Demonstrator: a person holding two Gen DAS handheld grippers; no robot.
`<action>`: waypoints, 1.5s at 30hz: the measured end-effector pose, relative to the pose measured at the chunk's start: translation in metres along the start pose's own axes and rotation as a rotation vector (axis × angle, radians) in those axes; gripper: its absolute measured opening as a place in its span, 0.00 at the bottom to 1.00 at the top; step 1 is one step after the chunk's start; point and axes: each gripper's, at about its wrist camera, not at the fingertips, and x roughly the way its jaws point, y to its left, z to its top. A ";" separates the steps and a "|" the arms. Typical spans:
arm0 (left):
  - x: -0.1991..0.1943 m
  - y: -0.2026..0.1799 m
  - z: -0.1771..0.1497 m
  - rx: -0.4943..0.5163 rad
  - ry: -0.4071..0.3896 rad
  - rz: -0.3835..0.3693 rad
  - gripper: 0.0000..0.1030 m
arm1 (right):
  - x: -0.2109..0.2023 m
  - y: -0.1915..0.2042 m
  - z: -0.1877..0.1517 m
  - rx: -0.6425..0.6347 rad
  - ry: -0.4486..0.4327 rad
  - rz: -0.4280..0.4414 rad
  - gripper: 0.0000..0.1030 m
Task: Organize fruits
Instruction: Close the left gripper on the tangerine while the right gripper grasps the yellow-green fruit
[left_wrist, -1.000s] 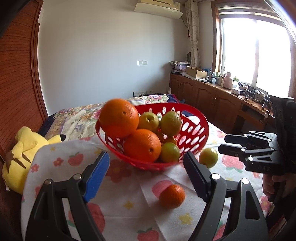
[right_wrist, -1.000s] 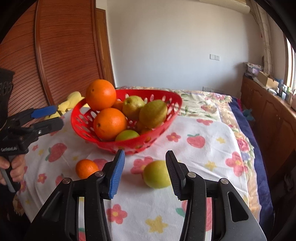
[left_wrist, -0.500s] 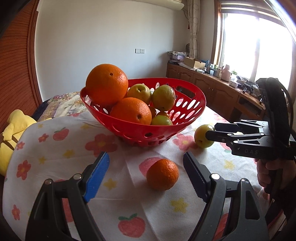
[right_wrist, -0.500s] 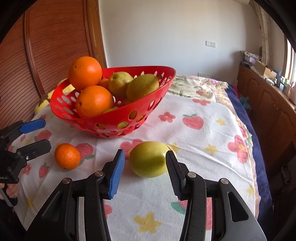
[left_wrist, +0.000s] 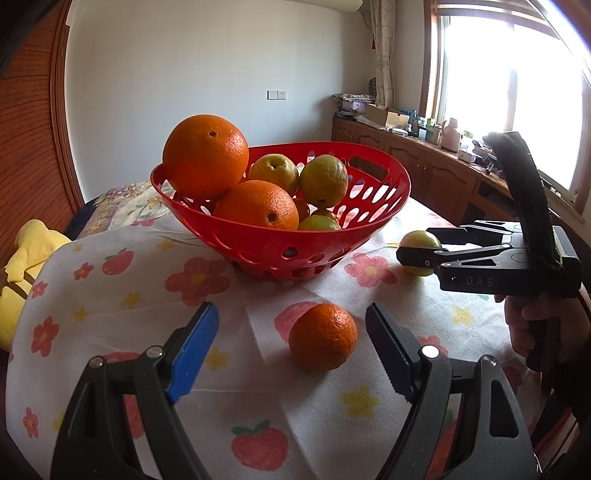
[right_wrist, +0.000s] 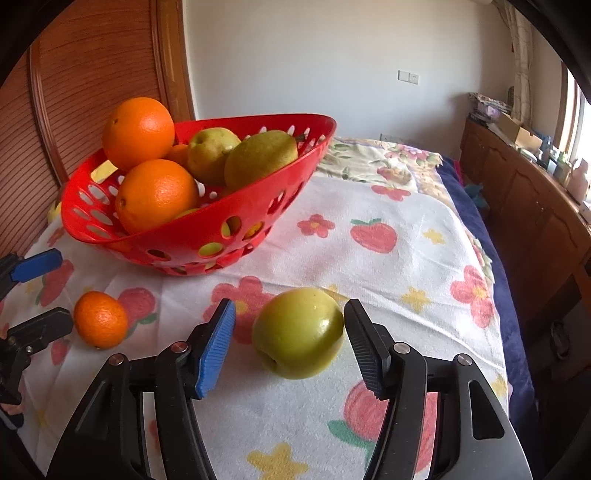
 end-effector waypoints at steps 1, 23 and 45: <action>0.000 -0.001 0.000 0.003 0.002 -0.002 0.79 | 0.001 0.000 -0.001 -0.003 0.005 -0.008 0.60; 0.032 -0.011 0.003 0.020 0.157 -0.043 0.70 | -0.007 0.003 -0.017 -0.041 0.022 0.028 0.50; 0.041 -0.017 -0.003 0.038 0.230 -0.074 0.42 | -0.018 0.010 -0.028 -0.058 0.029 0.060 0.50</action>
